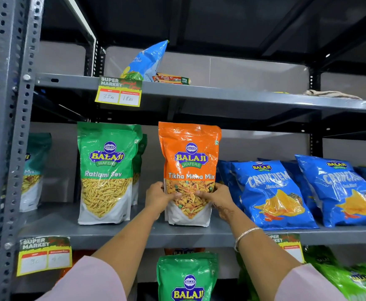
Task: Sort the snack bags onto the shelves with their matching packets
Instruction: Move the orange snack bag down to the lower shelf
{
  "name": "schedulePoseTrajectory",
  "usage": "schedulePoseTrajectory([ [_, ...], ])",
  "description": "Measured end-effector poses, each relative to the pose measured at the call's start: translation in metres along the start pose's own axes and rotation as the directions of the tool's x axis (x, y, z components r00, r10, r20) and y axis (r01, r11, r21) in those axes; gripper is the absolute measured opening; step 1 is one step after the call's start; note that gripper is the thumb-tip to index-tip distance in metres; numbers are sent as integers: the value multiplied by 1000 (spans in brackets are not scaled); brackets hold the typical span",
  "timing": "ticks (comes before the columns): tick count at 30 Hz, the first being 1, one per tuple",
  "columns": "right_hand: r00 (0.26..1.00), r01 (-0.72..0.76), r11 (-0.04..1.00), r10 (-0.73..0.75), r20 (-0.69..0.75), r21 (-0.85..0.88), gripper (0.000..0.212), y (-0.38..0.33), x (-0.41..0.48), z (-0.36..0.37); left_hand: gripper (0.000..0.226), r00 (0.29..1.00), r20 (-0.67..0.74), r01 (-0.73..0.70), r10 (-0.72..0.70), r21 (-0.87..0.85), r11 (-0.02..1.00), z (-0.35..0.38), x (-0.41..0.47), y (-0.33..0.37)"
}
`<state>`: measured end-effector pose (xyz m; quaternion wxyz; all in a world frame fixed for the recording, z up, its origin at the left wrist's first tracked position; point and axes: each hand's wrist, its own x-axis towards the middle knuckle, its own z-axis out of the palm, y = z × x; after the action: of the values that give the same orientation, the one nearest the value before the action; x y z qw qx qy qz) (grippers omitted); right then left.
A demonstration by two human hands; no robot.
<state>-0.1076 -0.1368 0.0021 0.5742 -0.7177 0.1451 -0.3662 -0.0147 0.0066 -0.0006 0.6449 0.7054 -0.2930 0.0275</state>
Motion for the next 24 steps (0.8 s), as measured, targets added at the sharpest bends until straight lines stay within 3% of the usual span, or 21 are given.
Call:
schedulePoseTrajectory([
  [12, 993, 55, 996, -47, 112, -71, 52, -38, -72, -31, 29, 998, 12, -64, 63, 59, 996, -21, -62, 25],
  [20, 978, 37, 999, -30, 204, -31, 55, -33, -114, -43, 53, 982, 35, -189, 185, 166, 968, -27, -110, 27],
  [24, 969, -11, 997, 30, 246, -77, 48, -19, -136, -50, 48, 971, 42, -239, 236, 205, 949, -20, -138, 10],
])
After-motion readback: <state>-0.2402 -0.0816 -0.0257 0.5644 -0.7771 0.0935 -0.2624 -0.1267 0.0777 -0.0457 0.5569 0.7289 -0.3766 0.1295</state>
